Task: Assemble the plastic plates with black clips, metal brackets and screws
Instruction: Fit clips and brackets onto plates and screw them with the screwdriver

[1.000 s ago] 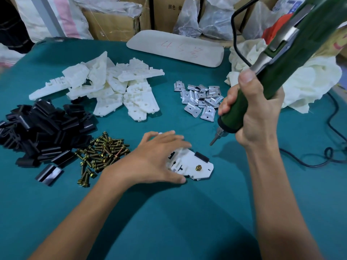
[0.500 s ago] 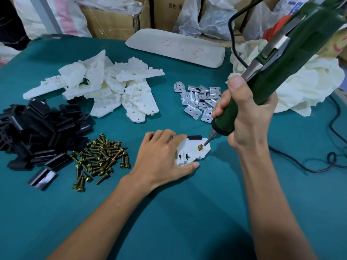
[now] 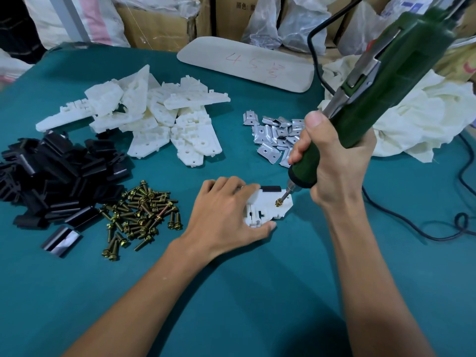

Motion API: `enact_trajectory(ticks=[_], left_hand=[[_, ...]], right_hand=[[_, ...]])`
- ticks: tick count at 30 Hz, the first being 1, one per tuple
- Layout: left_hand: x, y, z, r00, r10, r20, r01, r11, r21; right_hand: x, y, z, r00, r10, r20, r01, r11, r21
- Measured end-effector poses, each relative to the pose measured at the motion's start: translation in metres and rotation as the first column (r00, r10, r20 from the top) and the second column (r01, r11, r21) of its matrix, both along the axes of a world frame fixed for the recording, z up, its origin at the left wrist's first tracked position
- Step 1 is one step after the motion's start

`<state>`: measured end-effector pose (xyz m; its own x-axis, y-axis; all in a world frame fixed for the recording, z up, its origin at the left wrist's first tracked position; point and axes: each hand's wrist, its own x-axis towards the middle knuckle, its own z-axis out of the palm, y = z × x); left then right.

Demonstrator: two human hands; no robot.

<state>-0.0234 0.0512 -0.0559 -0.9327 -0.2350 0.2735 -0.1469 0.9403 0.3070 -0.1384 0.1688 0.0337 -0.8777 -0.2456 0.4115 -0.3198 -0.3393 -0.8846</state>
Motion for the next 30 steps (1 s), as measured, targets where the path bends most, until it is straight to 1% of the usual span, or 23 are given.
enact_trajectory(ticks=[11, 22, 30], left_hand=[[0.0006, -0.0007, -0.0014, 0.999, 0.004, -0.048, -0.003, 1.0, 0.015], [0.0005, -0.0015, -0.0019, 0.999, 0.011, -0.037, -0.01, 1.0, 0.019], [-0.0003, -0.0028, -0.0025, 0.998, 0.012, -0.057, -0.011, 1.0, 0.014]], right_hand=[[0.006, -0.0049, -0.0022, 1.0, -0.013, -0.021, 0.013, 1.0, 0.006], [0.0096, -0.0071, -0.007, 1.0, -0.007, -0.031, 0.008, 0.999, 0.051], [0.0105, -0.0089, -0.006, 0.997, 0.074, -0.013, -0.073, 0.994, 0.078]])
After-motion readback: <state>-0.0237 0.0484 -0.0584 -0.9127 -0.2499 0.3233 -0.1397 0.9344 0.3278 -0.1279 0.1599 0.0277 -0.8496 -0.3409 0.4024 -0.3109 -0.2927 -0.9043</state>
